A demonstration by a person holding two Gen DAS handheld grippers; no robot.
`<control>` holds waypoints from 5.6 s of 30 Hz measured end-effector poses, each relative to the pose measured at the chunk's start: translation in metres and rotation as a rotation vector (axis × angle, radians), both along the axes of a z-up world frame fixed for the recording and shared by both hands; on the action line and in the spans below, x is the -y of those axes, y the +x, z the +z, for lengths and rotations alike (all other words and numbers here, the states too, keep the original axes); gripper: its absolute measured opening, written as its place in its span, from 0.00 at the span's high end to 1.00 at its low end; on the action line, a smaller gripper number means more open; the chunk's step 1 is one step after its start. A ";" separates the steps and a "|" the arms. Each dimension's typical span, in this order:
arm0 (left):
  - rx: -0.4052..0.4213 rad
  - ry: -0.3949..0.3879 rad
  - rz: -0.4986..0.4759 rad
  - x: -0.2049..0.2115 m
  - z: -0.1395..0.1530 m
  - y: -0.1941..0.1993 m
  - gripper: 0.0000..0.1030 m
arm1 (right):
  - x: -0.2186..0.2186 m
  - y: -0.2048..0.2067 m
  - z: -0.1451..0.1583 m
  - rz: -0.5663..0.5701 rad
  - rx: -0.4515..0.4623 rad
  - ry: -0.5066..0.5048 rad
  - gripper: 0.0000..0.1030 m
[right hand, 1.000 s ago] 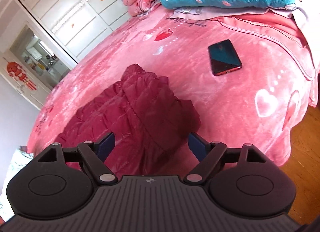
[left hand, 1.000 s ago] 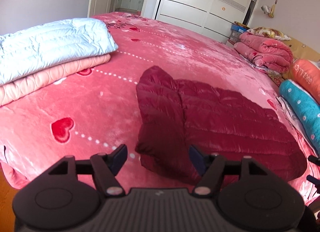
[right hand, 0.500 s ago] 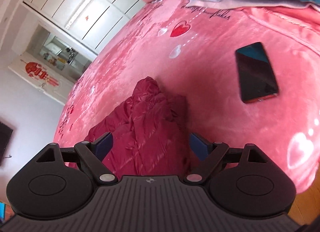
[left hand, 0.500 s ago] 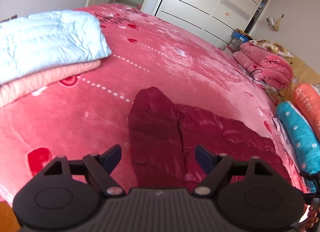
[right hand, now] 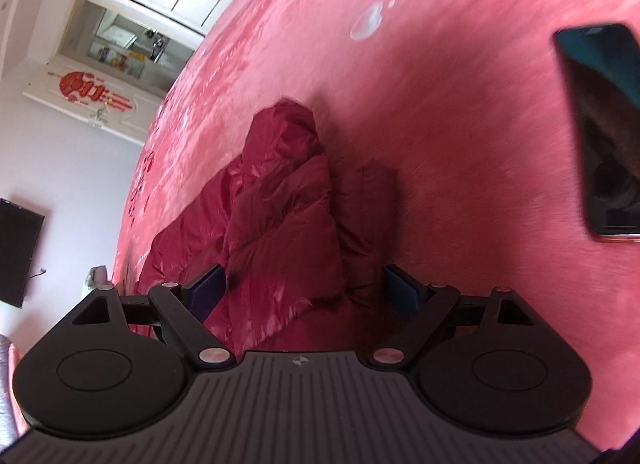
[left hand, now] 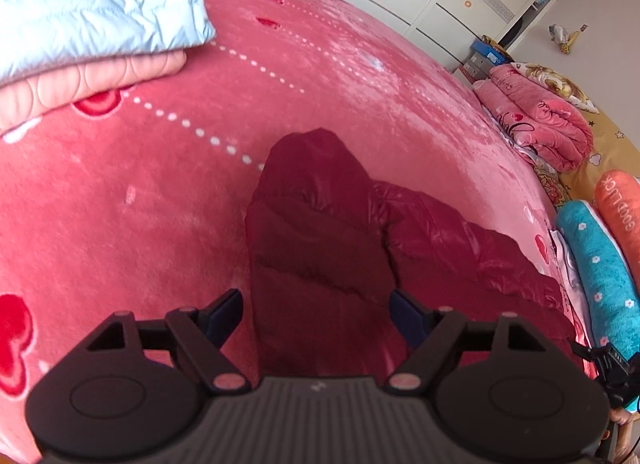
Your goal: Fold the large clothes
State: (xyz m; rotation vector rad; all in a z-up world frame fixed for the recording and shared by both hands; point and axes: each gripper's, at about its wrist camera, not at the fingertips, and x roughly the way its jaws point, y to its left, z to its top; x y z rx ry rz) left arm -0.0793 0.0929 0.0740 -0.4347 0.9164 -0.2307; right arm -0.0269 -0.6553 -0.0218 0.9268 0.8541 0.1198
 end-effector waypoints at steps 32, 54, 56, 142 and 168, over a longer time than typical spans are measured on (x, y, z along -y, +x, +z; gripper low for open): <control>0.008 -0.121 -0.080 0.017 -0.032 0.017 0.63 | -0.050 0.012 0.014 0.052 0.057 -0.071 0.27; 0.338 0.028 0.023 -0.027 0.065 -0.069 0.85 | -0.198 -0.087 0.181 0.083 0.445 -0.764 0.66; 0.376 0.034 0.055 -0.039 0.073 -0.073 0.85 | -0.211 -0.092 0.195 0.096 0.496 -0.788 0.66; 0.428 0.415 0.642 -0.014 0.162 -0.183 0.11 | -0.523 -0.032 0.219 0.406 0.579 -0.776 0.02; 0.454 0.494 0.507 0.096 0.193 -0.256 0.01 | -0.503 -0.153 0.254 0.383 0.629 -0.831 0.00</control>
